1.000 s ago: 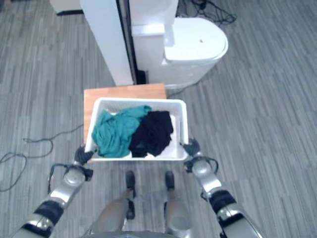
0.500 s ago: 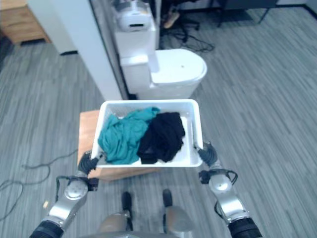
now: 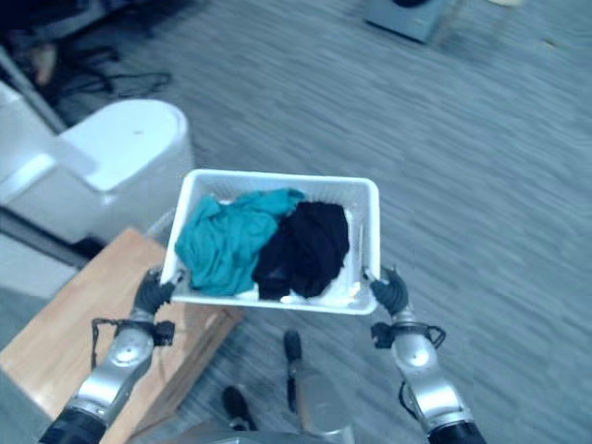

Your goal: Grab the laundry basket,head to the washer,open it,put in the laundry and shut it.

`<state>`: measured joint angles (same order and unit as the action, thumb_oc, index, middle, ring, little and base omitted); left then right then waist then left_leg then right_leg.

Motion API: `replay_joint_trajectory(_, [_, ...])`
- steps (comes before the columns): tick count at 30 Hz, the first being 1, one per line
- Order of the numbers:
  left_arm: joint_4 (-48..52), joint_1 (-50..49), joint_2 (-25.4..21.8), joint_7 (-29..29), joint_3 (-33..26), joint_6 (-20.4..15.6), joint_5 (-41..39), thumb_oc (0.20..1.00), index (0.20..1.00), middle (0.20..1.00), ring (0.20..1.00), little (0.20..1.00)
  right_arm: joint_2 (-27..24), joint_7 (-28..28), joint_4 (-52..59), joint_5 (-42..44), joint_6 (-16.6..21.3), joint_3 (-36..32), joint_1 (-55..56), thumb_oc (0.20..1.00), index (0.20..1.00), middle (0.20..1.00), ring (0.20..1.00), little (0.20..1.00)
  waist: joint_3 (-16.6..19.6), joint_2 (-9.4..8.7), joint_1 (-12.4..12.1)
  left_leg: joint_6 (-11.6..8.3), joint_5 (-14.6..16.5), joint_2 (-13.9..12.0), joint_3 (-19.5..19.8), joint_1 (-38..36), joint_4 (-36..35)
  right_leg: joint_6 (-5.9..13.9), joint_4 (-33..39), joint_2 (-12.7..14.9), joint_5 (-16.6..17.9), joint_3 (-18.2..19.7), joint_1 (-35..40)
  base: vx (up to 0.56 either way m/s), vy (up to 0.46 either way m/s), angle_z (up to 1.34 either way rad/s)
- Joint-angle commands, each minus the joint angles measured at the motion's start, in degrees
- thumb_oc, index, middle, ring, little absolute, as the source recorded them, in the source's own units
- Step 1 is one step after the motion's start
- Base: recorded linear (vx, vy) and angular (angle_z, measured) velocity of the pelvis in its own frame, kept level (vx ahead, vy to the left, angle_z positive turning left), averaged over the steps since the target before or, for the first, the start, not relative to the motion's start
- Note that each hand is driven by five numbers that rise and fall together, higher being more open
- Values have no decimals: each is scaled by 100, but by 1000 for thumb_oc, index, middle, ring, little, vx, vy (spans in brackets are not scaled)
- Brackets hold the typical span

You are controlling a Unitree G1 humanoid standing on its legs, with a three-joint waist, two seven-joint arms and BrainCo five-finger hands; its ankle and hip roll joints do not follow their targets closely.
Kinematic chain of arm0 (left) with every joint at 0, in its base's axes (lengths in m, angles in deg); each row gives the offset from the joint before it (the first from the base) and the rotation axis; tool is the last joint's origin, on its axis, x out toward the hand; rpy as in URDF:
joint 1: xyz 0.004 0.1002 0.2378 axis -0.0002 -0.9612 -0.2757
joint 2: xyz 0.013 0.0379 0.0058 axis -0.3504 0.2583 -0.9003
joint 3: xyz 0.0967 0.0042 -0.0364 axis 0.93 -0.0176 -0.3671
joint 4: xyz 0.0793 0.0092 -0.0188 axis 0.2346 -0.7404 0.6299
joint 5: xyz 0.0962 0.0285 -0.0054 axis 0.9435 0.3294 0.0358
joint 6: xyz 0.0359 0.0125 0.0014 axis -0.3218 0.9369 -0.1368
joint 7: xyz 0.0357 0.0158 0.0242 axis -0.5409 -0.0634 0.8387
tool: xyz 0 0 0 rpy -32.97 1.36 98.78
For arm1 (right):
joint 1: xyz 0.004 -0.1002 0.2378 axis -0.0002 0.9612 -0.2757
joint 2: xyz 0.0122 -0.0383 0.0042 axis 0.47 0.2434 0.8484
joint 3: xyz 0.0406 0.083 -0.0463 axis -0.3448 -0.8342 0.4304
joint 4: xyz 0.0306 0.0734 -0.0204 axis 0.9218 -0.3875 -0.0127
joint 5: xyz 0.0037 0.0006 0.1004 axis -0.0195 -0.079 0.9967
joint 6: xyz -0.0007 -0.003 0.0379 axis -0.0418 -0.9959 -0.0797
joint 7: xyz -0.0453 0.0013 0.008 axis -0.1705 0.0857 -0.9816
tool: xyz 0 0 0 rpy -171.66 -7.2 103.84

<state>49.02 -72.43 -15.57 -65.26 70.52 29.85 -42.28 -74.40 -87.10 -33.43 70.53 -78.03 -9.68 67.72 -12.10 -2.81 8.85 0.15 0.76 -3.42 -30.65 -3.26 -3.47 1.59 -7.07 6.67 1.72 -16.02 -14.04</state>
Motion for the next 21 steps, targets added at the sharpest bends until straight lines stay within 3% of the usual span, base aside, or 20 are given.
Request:
replay_joint_trajectory(1, [845,268,60,-155,156,-921,-231,200,200,200,200,200,33,148,612,309,727,10,-482,200,200,200,200,200,330,108,-28,-217,568,-217,658,190,558,555,87,-95,-598,300,306,74,-144,-172])
replay_joint_trajectory(2, [840,264,67,-155,156,-925,-228,200,200,200,200,200,29,148,618,307,724,12,-475,200,200,200,200,200,332,111,-46,-219,571,-219,636,178,553,555,82,-102,-599,321,303,220,-205,-123])
replay_joint_trajectory(5, [820,220,199,-215,237,-939,-192,200,200,200,200,200,-77,151,699,315,715,-132,-251,200,200,200,200,200,380,198,194,-230,927,-430,571,121,1452,445,326,-375,-568,1009,552,246,-271,-79])
replay_joint_trajectory(6, [829,266,246,-176,320,-954,-244,200,200,200,200,200,-165,102,689,325,736,-155,-241,200,200,200,200,200,332,215,216,-317,733,-579,767,257,2149,315,424,-493,-609,1196,741,288,-382,-102])
replay_joint_trajectory(7, [856,380,243,-131,469,-994,-317,200,200,200,200,200,-266,64,656,410,699,-174,-304,200,200,200,200,200,267,178,142,-307,398,-397,1371,674,2783,102,555,-555,-540,1485,948,229,-308,-94])
replay_joint_trajectory(8, [854,382,244,-131,473,-995,-317,200,200,200,200,200,-267,65,658,411,698,-178,-302,200,200,200,200,200,266,183,145,-305,408,-403,1379,684,2801,103,557,-558,-541,1478,949,246,-201,-115])
replay_joint_trajectory(9, [901,362,229,-162,553,-988,-281,200,200,200,200,200,-274,85,680,440,703,-150,-323,200,200,200,200,200,272,159,29,-227,592,76,1843,1002,2640,123,608,-556,-568,1721,1055,227,-41,-110])
replay_joint_trajectory(10, [898,309,236,-167,560,-975,-253,200,200,200,200,200,-276,104,678,434,708,-139,-303,200,200,200,200,200,259,174,-16,-183,748,217,1972,1072,2454,148,618,-572,-604,1821,1125,220,-44,-136])
replay_joint_trajectory(12, [881,266,237,-186,564,-950,-239,200,200,200,200,200,-286,115,666,420,707,-140,-286,200,200,200,200,200,257,206,-57,-160,737,339,2078,1143,2161,173,635,-586,-630,1915,1194,184,-9,-103])
replay_joint_trajectory(16, [832,148,221,-236,481,-878,-185,200,200,200,200,200,-264,86,568,474,706,-116,-281,200,200,200,200,200,202,380,-265,-260,6,605,2245,1677,1257,187,700,-810,-728,2164,1511,262,-12,-25])
replay_joint_trajectory(20, [918,79,223,-236,444,-861,-161,200,200,200,200,200,-215,31,523,526,724,-93,-327,200,200,200,200,200,141,436,-477,-328,-279,724,2357,1910,866,168,668,-943,-909,2390,1799,380,50,-44])
replay_joint_trajectory(21, [958,28,225,-249,470,-884,-128,200,200,200,200,200,-185,62,525,479,750,-34,-375,200,200,200,200,200,241,470,-551,-132,-248,760,2479,1671,753,206,620,-921,-1135,2565,2015,532,191,-70])
